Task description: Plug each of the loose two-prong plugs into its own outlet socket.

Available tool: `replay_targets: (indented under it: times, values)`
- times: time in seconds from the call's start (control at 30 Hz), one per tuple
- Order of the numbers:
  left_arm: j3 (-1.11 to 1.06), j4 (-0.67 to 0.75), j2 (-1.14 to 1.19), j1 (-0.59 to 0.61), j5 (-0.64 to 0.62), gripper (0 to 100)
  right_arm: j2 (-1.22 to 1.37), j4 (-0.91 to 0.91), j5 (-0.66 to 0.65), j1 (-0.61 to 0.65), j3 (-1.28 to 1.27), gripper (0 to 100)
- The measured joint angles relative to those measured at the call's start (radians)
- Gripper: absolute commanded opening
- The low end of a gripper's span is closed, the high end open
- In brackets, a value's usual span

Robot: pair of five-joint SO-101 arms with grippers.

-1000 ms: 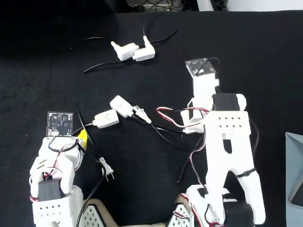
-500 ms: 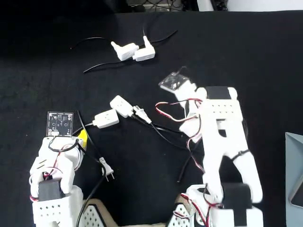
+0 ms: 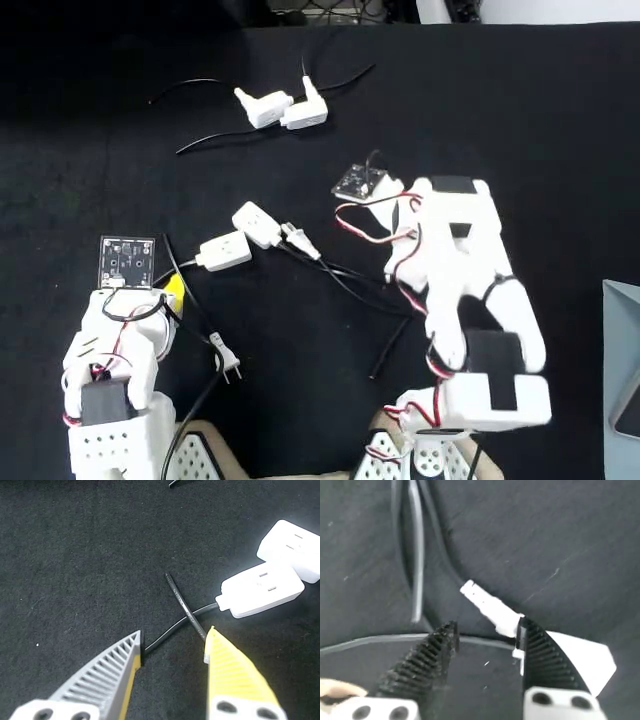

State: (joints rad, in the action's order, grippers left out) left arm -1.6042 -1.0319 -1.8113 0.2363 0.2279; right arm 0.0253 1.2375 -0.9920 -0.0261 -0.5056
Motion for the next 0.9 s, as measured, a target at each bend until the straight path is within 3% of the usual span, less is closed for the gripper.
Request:
replay_targets:
  times: [0.13, 0.47, 0.9]
  values:
    - [0.0, 0.0, 0.0, 0.0, 0.0, 21, 0.037, -0.034, 0.0, -0.002, 0.008, 12.9]
    - [0.0, 0.0, 0.0, 0.0, 0.0, 21, 0.021, 0.038, 0.0, -0.002, 0.005, 28.6]
    - [0.0, 0.0, 0.0, 0.0, 0.0, 21, 0.06, 0.035, 0.0, -0.002, 0.005, 28.6]
